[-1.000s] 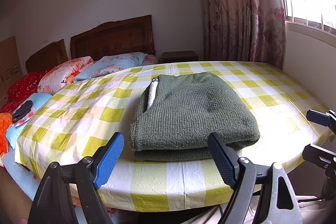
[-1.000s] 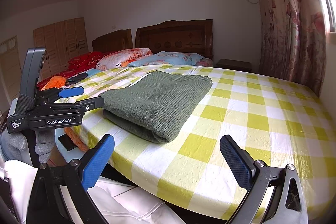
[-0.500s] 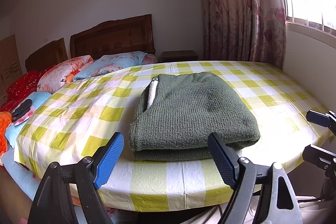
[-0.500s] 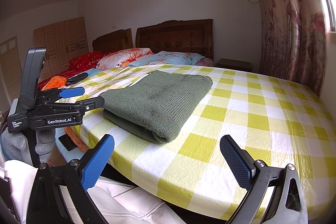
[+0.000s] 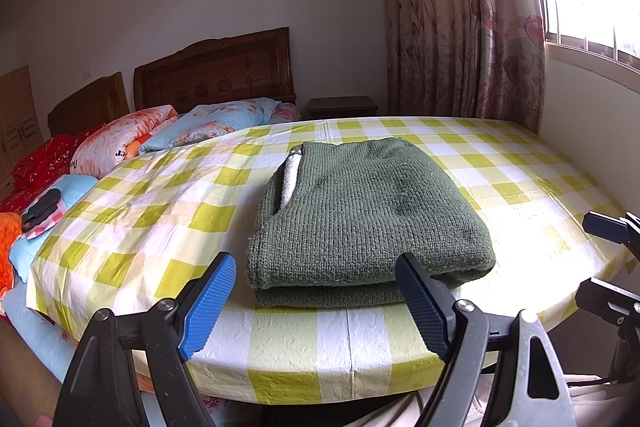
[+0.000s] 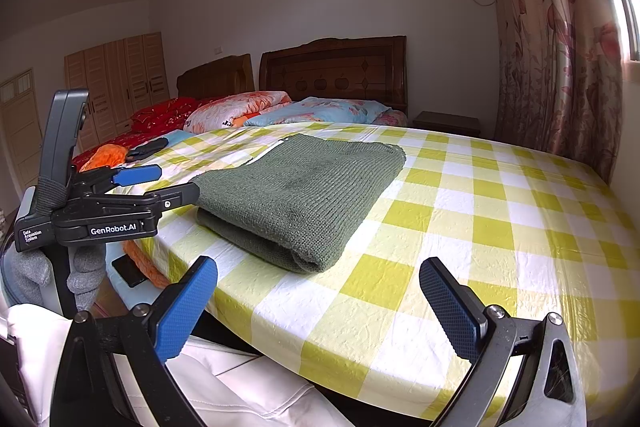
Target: Fold small clothes
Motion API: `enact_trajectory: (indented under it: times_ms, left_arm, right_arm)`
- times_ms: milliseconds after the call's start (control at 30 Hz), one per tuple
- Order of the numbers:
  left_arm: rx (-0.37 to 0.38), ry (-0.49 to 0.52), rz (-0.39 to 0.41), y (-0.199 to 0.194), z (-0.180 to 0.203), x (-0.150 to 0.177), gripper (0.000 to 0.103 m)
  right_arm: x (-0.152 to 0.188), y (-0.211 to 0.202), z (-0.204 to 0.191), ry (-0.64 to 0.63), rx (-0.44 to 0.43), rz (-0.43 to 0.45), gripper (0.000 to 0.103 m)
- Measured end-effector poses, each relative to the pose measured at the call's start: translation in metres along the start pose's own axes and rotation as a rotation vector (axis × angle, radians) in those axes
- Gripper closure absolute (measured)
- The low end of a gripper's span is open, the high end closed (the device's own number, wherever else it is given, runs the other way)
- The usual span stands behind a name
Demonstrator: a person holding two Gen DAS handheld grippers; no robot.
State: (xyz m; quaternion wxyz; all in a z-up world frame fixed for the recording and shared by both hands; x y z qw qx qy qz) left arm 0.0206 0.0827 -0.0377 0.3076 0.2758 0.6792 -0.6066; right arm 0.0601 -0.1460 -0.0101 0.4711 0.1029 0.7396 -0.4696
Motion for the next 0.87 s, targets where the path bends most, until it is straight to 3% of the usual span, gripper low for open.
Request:
enact_trajectory:
  times_ms: [867]
  left_arm:
    - [0.013,-0.013,-0.002,0.0016,-0.0017,0.0027,0.019]
  right_arm:
    - [0.0049,0.0056,-0.0011,0.004,-0.010,-0.016,0.000]
Point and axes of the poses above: each gripper's, at about its wrist camera, not at the fingertips, and y roughly the way its jaws point, z to its right, x to its underside, the point moved 7 cm from there along y, roughly the way its jaws point, and after that the axes turned 9 degrees about -z, right-handed, at the moved point
